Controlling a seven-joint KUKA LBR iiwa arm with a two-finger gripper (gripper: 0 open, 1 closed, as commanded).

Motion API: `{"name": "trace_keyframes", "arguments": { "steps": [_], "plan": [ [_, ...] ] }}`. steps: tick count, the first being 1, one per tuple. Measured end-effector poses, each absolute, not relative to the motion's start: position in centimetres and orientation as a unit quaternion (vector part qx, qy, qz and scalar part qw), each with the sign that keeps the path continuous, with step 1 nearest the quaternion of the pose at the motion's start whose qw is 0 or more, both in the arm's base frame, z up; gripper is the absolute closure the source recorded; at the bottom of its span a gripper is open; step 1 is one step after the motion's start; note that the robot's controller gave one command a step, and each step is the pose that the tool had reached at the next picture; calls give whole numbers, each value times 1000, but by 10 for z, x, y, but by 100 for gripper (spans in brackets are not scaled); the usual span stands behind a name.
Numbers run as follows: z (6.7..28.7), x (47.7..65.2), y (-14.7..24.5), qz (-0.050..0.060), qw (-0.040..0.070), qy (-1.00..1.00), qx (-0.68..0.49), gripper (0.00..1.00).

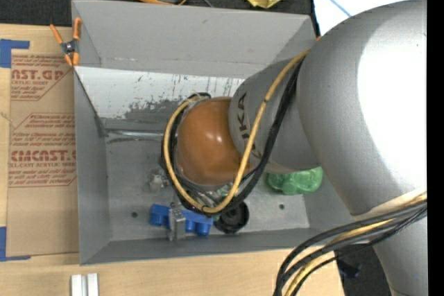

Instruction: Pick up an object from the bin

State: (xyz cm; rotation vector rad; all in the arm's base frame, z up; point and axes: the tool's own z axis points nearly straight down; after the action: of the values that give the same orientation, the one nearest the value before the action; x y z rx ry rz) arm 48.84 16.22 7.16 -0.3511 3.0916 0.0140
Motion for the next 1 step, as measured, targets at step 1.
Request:
{"name": "trace_keyframes", "arguments": {
  "steps": [1],
  "plan": [
    [71, 482, 146, 5, 8, 996, -94, 100]
  ]
}}
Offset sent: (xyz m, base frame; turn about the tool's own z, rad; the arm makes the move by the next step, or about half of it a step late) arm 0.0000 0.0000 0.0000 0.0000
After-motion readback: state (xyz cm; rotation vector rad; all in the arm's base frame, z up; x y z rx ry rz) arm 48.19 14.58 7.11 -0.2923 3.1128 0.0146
